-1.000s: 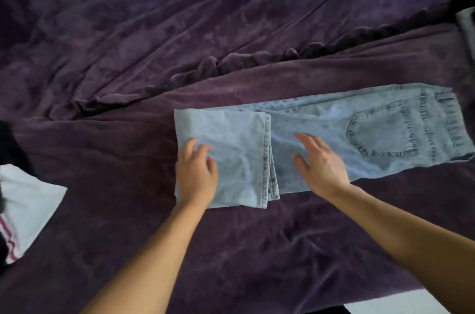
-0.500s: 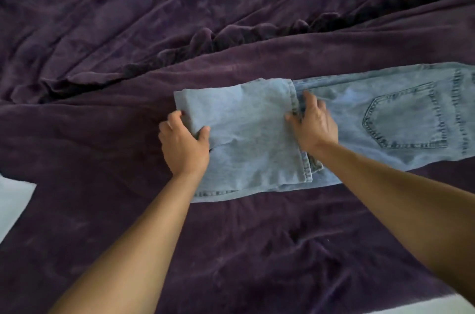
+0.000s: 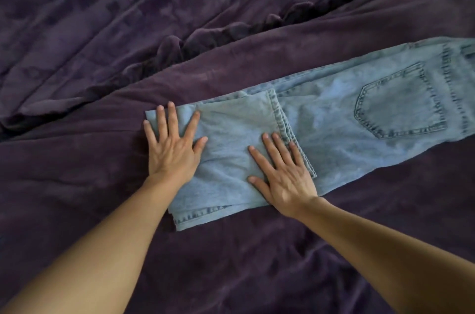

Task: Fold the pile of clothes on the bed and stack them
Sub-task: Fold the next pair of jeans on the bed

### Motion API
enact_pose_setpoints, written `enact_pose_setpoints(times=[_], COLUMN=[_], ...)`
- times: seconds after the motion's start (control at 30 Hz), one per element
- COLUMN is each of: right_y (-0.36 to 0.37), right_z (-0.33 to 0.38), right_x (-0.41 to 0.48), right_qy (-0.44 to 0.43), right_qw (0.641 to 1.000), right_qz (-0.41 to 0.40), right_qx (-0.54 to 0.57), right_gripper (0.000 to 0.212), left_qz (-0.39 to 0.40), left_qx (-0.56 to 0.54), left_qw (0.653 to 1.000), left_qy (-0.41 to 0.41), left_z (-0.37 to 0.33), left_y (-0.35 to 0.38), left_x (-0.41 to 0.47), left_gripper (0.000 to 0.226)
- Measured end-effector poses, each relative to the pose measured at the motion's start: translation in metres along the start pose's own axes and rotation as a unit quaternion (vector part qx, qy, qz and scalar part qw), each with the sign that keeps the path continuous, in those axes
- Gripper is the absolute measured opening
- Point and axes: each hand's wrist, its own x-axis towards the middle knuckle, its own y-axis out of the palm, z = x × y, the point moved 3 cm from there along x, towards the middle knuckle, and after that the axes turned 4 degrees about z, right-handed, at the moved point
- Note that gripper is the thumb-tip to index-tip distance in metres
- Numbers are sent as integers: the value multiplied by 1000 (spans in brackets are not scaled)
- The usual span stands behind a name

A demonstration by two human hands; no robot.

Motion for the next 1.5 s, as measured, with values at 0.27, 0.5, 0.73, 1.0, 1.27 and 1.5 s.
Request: enact_pose_setpoints(times=[0.27, 0.5, 0.73, 1.0, 1.27, 1.5], right_y=[-103, -130, -169, -261, -176, -100], right_z=[-183, -363, -348, -151, 80, 122], right_x=[-58, -54, -63, -51, 19, 10], right_qy=[214, 429, 307, 51, -1, -31], right_qw=[956, 838, 727, 864, 940, 918], right_qz=[-176, -136, -78, -31, 45, 94], right_qx=[93, 311, 610, 499, 338, 385], right_gripper=[64, 101, 30, 37, 57, 43], left_qz=[-141, 38, 61, -157, -200, -204], left_qx=[-81, -19, -113, -422, -387, -411], left_qw=[963, 992, 985, 882, 864, 858], left_qy=[213, 121, 119, -137, -254, -231], left_z=[-143, -213, -214, -95, 68, 74], left_y=[-55, -11, -44, -93, -61, -42], left_x=[-22, 23, 16, -50, -132, -130], left_gripper=[64, 96, 86, 31, 20, 23])
